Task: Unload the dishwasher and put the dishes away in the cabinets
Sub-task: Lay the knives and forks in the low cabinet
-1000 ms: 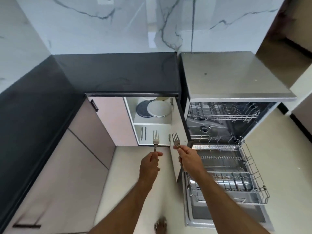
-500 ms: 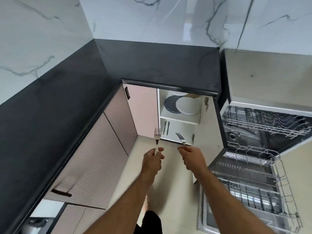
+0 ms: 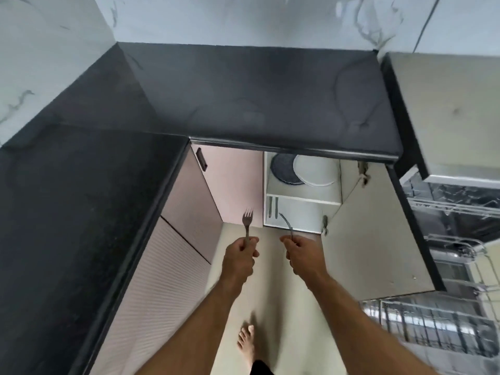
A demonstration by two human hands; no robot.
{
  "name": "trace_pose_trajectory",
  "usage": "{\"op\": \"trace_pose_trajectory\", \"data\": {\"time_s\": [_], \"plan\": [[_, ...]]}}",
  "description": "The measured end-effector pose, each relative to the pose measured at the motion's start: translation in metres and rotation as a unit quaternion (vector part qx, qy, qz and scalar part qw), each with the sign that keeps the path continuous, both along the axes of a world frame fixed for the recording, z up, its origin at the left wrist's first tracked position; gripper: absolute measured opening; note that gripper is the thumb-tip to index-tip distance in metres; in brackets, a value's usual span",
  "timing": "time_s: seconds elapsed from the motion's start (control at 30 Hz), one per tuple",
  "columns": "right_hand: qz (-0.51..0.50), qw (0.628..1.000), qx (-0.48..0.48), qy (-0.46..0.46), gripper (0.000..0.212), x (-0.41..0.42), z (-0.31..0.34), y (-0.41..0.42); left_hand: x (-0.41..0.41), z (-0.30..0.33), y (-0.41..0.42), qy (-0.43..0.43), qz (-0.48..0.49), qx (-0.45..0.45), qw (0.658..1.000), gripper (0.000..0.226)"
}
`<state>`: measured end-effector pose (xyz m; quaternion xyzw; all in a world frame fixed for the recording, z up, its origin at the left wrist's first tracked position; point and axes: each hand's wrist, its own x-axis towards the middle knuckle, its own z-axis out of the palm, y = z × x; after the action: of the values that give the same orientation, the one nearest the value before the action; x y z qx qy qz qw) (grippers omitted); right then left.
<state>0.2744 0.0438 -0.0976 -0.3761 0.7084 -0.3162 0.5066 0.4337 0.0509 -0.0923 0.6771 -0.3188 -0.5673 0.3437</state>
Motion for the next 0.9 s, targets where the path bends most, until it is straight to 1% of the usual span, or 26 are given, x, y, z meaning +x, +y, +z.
{"op": "trace_pose_trajectory", "data": {"time_s": [0.03, 0.1, 0.17, 0.2, 0.37, 0.43, 0.53, 0.6, 0.63, 0.7, 0.8, 0.83, 0.9], "plan": [[-0.006, 1.000, 0.005, -0.006, 0.018, 0.001, -0.007, -0.005, 0.003, -0.005, -0.008, -0.011, -0.004, 0.003, 1.000, 0.013], [-0.025, 0.999, 0.018, -0.015, 0.020, 0.001, -0.027, -0.018, 0.006, -0.021, -0.023, -0.060, -0.019, 0.008, 0.998, 0.006], [-0.050, 0.998, 0.030, -0.019, 0.024, -0.001, -0.050, -0.031, 0.006, -0.039, -0.035, -0.105, -0.038, 0.004, 0.994, 0.006], [-0.058, 0.998, 0.032, -0.019, 0.026, -0.003, -0.059, -0.037, 0.004, -0.047, -0.040, -0.110, -0.041, 0.005, 0.993, 0.007], [-0.087, 0.994, 0.057, -0.026, 0.028, -0.014, -0.132, -0.076, -0.019, -0.117, -0.073, -0.079, -0.057, 0.046, 0.994, 0.017], [-0.093, 0.993, 0.068, -0.020, 0.030, -0.021, -0.179, -0.090, -0.035, -0.158, -0.086, -0.076, -0.074, 0.056, 0.993, 0.017], [-0.073, 0.993, 0.095, -0.018, 0.030, -0.036, -0.249, -0.106, -0.060, -0.219, -0.108, -0.062, -0.100, 0.083, 0.990, 0.017], [-0.104, 0.985, 0.132, -0.045, 0.024, -0.049, -0.297, -0.120, -0.077, -0.267, -0.126, -0.046, -0.116, 0.095, 0.988, 0.017], [-0.118, 0.981, 0.146, -0.045, 0.022, -0.059, -0.329, -0.131, -0.088, -0.301, -0.136, -0.040, -0.127, 0.095, 0.987, 0.017], [-0.128, 0.981, 0.145, -0.020, 0.022, -0.073, -0.360, -0.154, -0.095, -0.331, -0.159, -0.044, -0.136, 0.097, 0.985, 0.017], [-0.085, 0.989, 0.102, 0.064, 0.031, -0.100, -0.428, -0.202, -0.117, -0.401, -0.201, -0.036, -0.150, 0.081, 0.985, 0.019], [-0.088, 0.989, 0.102, 0.059, 0.030, -0.109, -0.442, -0.223, -0.123, -0.421, -0.218, -0.037, -0.151, 0.077, 0.985, 0.020], [-0.121, 0.987, 0.102, 0.019, 0.026, -0.126, -0.467, -0.262, -0.134, -0.458, -0.250, -0.040, -0.153, 0.062, 0.985, 0.022]]}}
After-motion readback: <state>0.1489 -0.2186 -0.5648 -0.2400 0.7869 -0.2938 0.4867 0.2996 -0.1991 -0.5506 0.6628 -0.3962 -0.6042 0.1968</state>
